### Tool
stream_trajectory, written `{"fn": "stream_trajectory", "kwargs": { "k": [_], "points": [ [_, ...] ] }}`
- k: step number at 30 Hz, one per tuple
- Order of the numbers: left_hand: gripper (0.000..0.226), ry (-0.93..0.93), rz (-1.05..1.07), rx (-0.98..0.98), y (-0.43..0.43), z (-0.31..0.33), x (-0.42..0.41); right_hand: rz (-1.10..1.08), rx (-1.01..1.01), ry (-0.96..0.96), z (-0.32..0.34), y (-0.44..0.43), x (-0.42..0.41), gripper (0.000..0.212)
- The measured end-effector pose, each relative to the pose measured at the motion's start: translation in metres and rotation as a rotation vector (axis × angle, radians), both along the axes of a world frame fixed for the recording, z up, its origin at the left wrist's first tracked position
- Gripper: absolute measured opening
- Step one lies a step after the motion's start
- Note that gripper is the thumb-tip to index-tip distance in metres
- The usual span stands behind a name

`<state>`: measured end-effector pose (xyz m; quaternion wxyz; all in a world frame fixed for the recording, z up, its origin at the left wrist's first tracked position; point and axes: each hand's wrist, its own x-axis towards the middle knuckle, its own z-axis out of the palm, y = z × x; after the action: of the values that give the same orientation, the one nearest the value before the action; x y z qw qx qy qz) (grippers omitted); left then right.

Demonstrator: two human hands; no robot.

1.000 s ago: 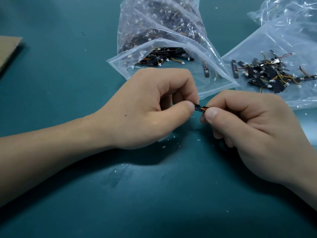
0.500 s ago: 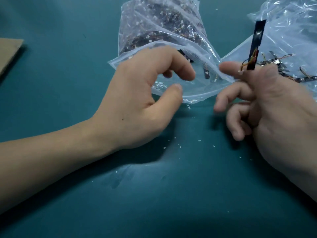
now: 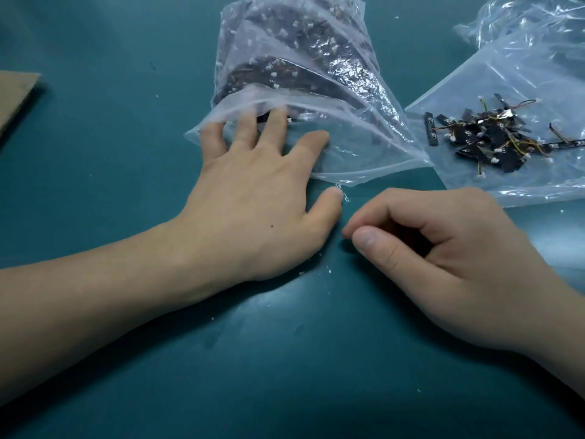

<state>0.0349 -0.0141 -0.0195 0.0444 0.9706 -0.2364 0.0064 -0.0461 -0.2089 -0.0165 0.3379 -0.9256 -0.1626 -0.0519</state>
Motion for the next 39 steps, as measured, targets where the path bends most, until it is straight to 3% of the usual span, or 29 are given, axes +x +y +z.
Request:
{"fn": "stream_trajectory", "kwargs": {
  "k": [4, 11, 16, 18, 21, 23, 27, 33, 37, 39],
  "points": [
    [0.071, -0.022, -0.048, -0.051, 0.001, 0.0, -0.001, 0.0, 0.0, -0.006, 0.002, 0.001, 0.0, 0.012],
    [0.036, -0.1, -0.308, -0.336, 0.002, 0.002, 0.0, 0.007, -0.02, -0.017, 0.002, 0.0, 0.001, 0.012],
    [0.032, -0.056, -0.36, -0.526, 0.002, -0.004, 0.004, -0.017, -0.014, -0.027, 0.002, 0.0, 0.0, 0.011],
    [0.03, -0.071, -0.378, -0.622, 0.003, -0.005, 0.006, -0.073, 0.056, -0.045, -0.002, 0.001, 0.0, 0.004],
    [0.031, -0.027, -0.417, -0.823, 0.005, -0.004, 0.005, -0.19, 0.341, 0.017, -0.004, 0.0, 0.002, 0.023],
    [0.032, 0.031, -0.468, -0.89, 0.005, -0.003, 0.003, -0.206, 0.374, 0.021, -0.004, 0.0, 0.003, 0.028],
    [0.029, 0.089, -0.512, -0.883, 0.006, -0.001, 0.001, -0.186, 0.248, -0.05, -0.003, 0.003, 0.003, 0.012],
    [0.013, 0.041, -0.417, -0.802, 0.008, 0.003, 0.003, -0.214, 0.384, -0.032, -0.002, 0.003, 0.003, 0.006],
    [0.008, -0.006, -0.485, -0.804, 0.007, 0.005, 0.001, -0.182, 0.311, -0.001, 0.002, 0.003, 0.002, 0.033],
    [0.008, -0.013, -0.51, -0.805, 0.006, 0.006, 0.0, -0.181, 0.251, 0.013, 0.003, 0.004, 0.003, 0.034]
  ]
}}
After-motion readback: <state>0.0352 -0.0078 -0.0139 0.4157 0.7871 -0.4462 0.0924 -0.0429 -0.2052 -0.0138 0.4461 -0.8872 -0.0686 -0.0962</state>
